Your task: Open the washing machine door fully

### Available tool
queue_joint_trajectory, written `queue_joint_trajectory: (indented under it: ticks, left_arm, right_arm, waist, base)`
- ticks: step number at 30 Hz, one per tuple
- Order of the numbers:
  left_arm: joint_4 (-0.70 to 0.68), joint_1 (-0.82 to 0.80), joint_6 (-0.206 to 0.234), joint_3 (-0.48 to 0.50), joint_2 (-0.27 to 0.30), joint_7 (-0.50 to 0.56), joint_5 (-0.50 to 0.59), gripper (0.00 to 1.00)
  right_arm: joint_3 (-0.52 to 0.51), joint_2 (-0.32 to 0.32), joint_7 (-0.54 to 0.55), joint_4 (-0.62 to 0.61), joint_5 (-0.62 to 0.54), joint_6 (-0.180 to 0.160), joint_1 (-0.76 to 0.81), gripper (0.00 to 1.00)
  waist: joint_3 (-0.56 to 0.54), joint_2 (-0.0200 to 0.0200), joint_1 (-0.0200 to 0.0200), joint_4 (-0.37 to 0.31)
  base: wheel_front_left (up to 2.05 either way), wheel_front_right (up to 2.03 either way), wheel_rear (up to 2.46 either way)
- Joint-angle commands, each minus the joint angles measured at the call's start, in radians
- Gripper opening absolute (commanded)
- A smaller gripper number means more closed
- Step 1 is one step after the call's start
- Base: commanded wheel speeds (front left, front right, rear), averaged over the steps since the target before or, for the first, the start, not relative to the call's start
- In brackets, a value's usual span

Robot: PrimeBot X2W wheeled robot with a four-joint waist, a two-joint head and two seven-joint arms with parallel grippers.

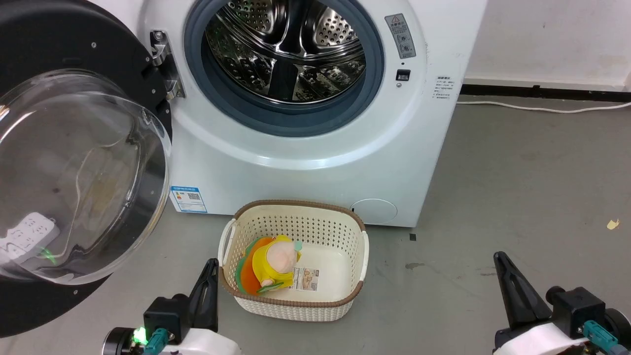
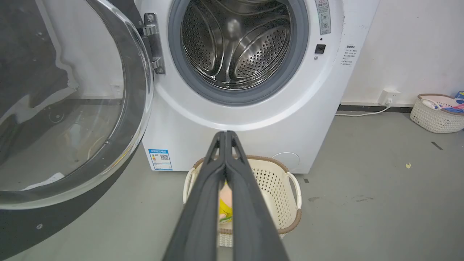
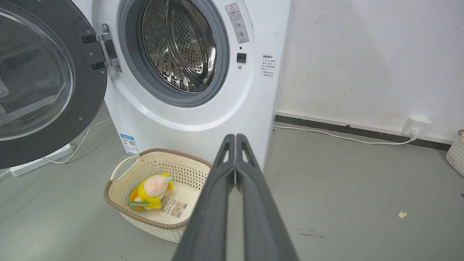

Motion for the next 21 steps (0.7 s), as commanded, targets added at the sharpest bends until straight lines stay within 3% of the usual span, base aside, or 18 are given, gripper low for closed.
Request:
queue_joint_trajectory:
  ticks: [1,21]
  left_arm:
    - [-0.010,-0.009,-0.004,0.009,-0.006,0.007,0.010,0.00]
    - [-0.032,-0.012,-0.009,0.036,-0.010,0.048,0.038,0.00]
  right_arm:
    - [0.004,0.002,0.006,-0.008,-0.006,0.000,-0.012,0.00]
    - [0.014,0.002,0.047,-0.022,-0.012,0.000,-0.018,0.00]
  waist:
    - [0.000,0.0000,-0.0001,0.000]
    - [-0.001,0.0000,-0.0001,0.000]
  base:
    - [0.00,0.00,0.00]
    - [0.00,0.00,0.00]
